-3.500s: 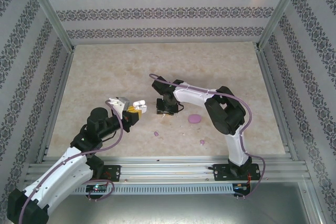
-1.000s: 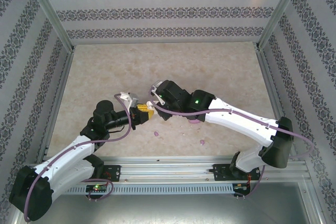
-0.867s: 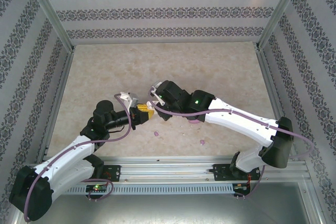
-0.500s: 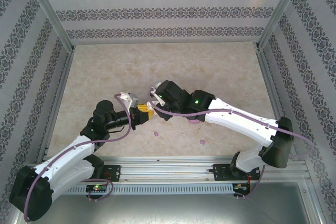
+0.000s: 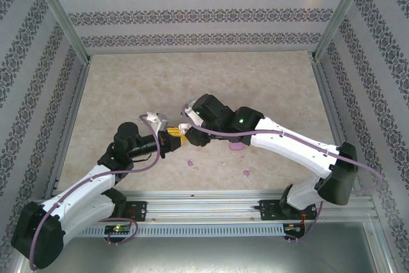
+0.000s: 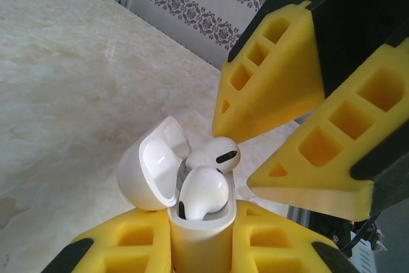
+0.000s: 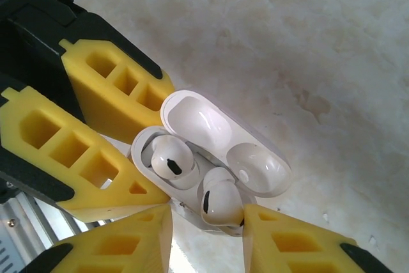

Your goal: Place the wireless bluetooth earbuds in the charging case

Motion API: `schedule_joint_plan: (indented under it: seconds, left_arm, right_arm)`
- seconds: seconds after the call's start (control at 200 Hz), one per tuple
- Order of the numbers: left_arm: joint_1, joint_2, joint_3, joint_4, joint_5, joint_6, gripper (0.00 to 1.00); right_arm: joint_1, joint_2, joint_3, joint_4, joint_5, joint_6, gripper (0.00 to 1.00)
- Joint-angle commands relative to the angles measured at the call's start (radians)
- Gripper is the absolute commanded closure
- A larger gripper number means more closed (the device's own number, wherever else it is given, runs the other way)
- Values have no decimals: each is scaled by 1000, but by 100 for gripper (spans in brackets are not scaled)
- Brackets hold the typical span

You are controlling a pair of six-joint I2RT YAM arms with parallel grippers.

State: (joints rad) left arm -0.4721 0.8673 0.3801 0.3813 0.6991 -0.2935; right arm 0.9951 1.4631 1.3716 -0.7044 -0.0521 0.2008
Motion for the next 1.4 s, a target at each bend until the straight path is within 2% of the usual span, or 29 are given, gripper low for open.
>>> schedule_joint_plan:
  seconds: [0.0,0.315,0.669,0.789,1.024,1.394]
  left_arm:
    - [-8,-7,23,87,-26,3,100]
    - [-7,-2,24,101,2,3,100]
    - [-7,15,24,156,44,-7,100]
    - [-7,24,25,176,52,-16,100]
    - [-7,30,25,193,59,-25,100]
    - [-8,30,19,232,72,-38,100]
  right_arm:
    - [6,-3,19,2,-143,32,64]
    - [-69,-69,39,45,-197,147,53]
    - [-128,-136,18,87,-227,218,49]
    - [-131,-143,2,98,-242,223,53]
    - [-131,-133,-38,96,-251,244,69]
    - [-134,-116,-69,84,-245,242,72]
